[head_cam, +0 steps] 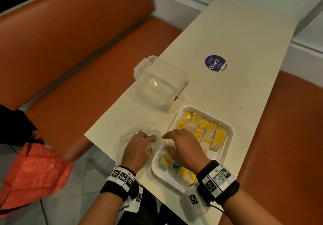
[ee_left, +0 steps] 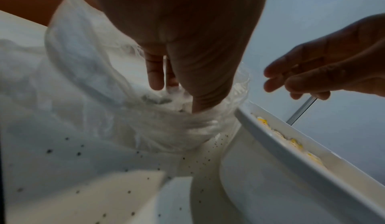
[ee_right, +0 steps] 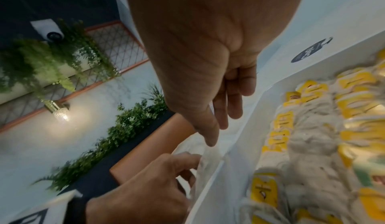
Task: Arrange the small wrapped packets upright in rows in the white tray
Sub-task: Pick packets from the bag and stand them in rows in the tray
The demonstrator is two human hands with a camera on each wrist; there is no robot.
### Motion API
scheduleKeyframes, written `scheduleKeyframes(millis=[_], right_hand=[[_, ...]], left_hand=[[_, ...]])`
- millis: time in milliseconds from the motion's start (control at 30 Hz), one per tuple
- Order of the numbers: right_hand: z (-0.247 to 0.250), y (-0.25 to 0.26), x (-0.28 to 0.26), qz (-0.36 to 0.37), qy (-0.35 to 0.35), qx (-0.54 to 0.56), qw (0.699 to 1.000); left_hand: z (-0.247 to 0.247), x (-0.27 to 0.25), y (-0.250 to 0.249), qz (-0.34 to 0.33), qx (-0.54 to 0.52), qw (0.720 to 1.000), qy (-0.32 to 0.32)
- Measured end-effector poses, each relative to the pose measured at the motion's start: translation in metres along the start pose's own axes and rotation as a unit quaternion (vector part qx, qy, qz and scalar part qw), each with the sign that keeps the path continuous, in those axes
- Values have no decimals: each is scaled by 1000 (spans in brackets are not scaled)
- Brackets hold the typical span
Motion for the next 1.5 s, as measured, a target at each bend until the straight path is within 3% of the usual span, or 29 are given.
scheduleKeyframes(millis=[267,433,733,867,933,1033,1400,1500], right_hand=[[-16,27,19,47,33,-109,992],[-25,25,30,25,48,-155,986],[-25,26,36,4,44,-134,990],[-13,31,38,-22,-10,-3,1000],[-18,30,44,-46,-1,93,995],[-30,29,56,-66,29,141,987],[-32,23,57,-131,47,-16,990],[-34,25,57,-132,62,-1,989]], left_hand=[[-11,9,-4,-23,24,998,51],[1,7,11,0,-33,999,33],[40,-6,31,25,-95,995,14],[50,-10,35,34,-110,993,16],[49,-11,33,30,-120,992,22],[45,-14,32,28,-129,991,26],[45,-22,56,80,-212,974,-4],[43,-21,56,78,-225,971,11]])
Point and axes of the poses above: each hand's wrist, its own x-axis towards the middle knuckle, its own z-axis out of the back of the hand, y = z × x, the point moved 9 cm from there along x, towards the middle knuckle, and after that the axes turned 14 degrees about y, right-handed, at the moved point
